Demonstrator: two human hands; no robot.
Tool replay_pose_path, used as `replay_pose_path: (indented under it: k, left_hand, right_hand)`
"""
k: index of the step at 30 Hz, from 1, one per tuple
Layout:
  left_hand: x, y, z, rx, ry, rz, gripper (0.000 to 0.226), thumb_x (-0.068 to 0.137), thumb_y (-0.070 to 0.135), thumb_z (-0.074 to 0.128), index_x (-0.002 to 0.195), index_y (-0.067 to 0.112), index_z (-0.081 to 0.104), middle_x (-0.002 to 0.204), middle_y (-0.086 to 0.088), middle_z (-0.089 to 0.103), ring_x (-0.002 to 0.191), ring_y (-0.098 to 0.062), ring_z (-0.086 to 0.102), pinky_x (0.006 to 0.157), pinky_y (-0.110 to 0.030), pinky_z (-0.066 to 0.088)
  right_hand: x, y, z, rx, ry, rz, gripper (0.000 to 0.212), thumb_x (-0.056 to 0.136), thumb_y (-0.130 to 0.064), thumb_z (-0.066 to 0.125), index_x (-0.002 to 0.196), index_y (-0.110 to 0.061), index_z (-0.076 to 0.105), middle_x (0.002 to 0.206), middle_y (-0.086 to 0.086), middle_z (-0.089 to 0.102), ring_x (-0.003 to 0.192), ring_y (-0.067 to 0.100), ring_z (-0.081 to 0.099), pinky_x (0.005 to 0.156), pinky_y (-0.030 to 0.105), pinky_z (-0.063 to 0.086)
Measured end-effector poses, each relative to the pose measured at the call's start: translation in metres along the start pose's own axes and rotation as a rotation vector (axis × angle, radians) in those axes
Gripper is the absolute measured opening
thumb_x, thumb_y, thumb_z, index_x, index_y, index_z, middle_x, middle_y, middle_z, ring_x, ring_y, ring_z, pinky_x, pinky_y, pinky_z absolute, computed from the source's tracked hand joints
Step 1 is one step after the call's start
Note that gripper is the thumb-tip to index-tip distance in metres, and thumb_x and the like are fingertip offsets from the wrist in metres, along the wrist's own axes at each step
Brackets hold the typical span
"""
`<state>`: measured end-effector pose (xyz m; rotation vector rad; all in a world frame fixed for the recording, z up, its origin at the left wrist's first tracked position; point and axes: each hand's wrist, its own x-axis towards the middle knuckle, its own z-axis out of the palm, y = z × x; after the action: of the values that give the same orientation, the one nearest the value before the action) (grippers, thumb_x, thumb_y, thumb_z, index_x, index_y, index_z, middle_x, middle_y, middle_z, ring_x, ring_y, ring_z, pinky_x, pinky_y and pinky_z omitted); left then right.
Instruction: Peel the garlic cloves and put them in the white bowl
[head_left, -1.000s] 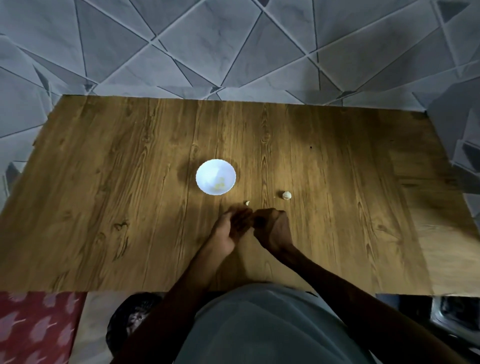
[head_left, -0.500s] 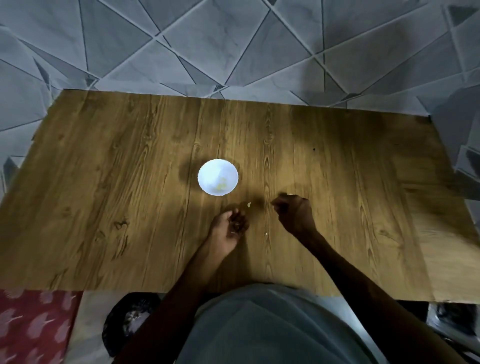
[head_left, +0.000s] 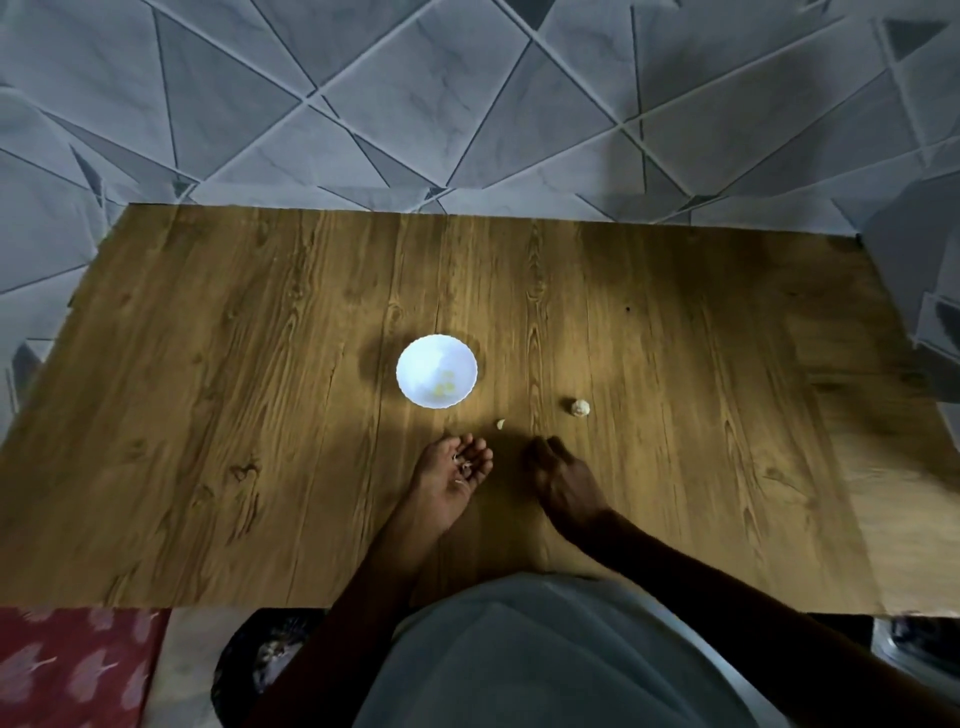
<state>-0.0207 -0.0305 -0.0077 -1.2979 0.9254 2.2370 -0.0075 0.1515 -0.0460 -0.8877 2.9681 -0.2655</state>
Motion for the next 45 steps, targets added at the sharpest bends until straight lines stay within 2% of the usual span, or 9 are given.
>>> replay_pose_path:
  k: [5, 9, 18, 22, 29, 31, 34, 40, 45]
  left_hand:
    - [-0.001, -0.001, 0.003, 0.014, -0.013, 0.001, 0.031, 0.102, 0.013, 0.035, 0.078, 0.008, 0.053, 0.071, -0.009, 0.060, 0.070, -0.022, 0.057, 0.067, -0.031, 0.047]
    - [-0.004, -0.004, 0.004, 0.026, -0.019, -0.016, 0.031, 0.103, 0.014, 0.034, 0.081, 0.008, 0.054, 0.078, -0.010, 0.058, 0.073, -0.022, 0.056, 0.069, -0.031, 0.047]
    - [-0.008, -0.001, 0.004, 0.047, -0.003, -0.020, 0.032, 0.103, 0.015, 0.033, 0.080, 0.009, 0.054, 0.072, -0.008, 0.060, 0.071, -0.022, 0.057, 0.069, -0.031, 0.047]
    - [-0.008, 0.001, 0.000, 0.049, -0.007, -0.018, 0.031, 0.103, 0.014, 0.033, 0.080, 0.009, 0.053, 0.077, -0.009, 0.057, 0.072, -0.022, 0.056, 0.069, -0.030, 0.047]
    - [-0.010, -0.003, -0.003, 0.079, -0.002, -0.019, 0.032, 0.103, 0.013, 0.033, 0.079, 0.009, 0.054, 0.065, -0.008, 0.062, 0.070, -0.021, 0.056, 0.068, -0.030, 0.045]
    - [-0.011, -0.003, -0.003, 0.095, -0.002, -0.019, 0.032, 0.103, 0.013, 0.033, 0.079, 0.009, 0.053, 0.070, -0.008, 0.059, 0.069, -0.021, 0.055, 0.066, -0.030, 0.045]
    - [-0.011, 0.000, -0.002, 0.109, -0.017, -0.029, 0.031, 0.102, 0.013, 0.034, 0.079, 0.009, 0.054, 0.068, -0.007, 0.060, 0.068, -0.021, 0.056, 0.066, -0.030, 0.047]
    - [-0.006, 0.004, -0.013, 0.115, -0.050, -0.050, 0.030, 0.102, 0.014, 0.035, 0.080, 0.008, 0.055, 0.072, -0.008, 0.060, 0.070, -0.021, 0.056, 0.068, -0.030, 0.047]
    - [-0.004, 0.007, -0.025, 0.128, -0.051, -0.059, 0.029, 0.101, 0.014, 0.036, 0.080, 0.008, 0.055, 0.073, -0.009, 0.060, 0.071, -0.022, 0.057, 0.067, -0.031, 0.047]
  right_hand:
    - [-0.035, -0.009, -0.001, 0.128, -0.003, -0.068, 0.035, 0.092, -0.016, 0.037, 0.096, -0.004, 0.070, 0.097, 0.010, 0.066, 0.077, 0.023, 0.063, 0.045, 0.029, 0.052]
    - [-0.005, 0.002, -0.025, 0.112, 0.052, 0.123, 0.044, 0.090, -0.008, 0.026, 0.108, 0.002, 0.065, 0.106, 0.017, 0.065, 0.082, 0.030, 0.062, 0.051, 0.037, 0.054]
    - [0.001, -0.005, -0.010, 0.079, 0.036, 0.181, 0.022, 0.086, -0.002, 0.065, 0.107, 0.005, 0.064, 0.106, 0.020, 0.060, 0.074, 0.028, 0.057, 0.047, 0.029, 0.043]
    - [-0.034, -0.019, -0.016, 0.076, -0.014, 0.035, 0.031, 0.087, -0.008, 0.042, 0.101, 0.002, 0.068, 0.102, 0.016, 0.063, 0.075, 0.026, 0.060, 0.044, 0.026, 0.046]
    - [0.029, 0.010, -0.026, 0.193, 0.062, 0.261, 0.045, 0.093, -0.008, 0.026, 0.124, 0.000, 0.057, 0.123, 0.018, 0.058, 0.100, 0.031, 0.063, 0.073, 0.033, 0.057]
    - [0.040, 0.012, -0.017, 0.222, 0.016, 0.332, 0.042, 0.102, -0.018, 0.025, 0.134, -0.007, 0.049, 0.126, 0.013, 0.053, 0.095, 0.024, 0.060, 0.070, 0.026, 0.049]
    - [0.032, 0.001, -0.018, 0.293, 0.024, 0.391, 0.051, 0.100, -0.027, 0.022, 0.127, 0.002, 0.054, 0.118, 0.021, 0.056, 0.083, 0.033, 0.059, 0.067, 0.043, 0.055]
    - [-0.046, -0.030, -0.016, 0.329, 0.000, 0.206, 0.067, 0.101, -0.048, 0.018, 0.126, 0.001, 0.056, 0.117, 0.014, 0.055, 0.073, 0.026, 0.060, 0.055, 0.033, 0.052]
    - [-0.050, -0.028, -0.004, 0.259, -0.045, 0.276, 0.042, 0.095, -0.021, 0.033, 0.128, -0.010, 0.057, 0.130, 0.004, 0.051, 0.100, 0.019, 0.056, 0.060, 0.025, 0.053]
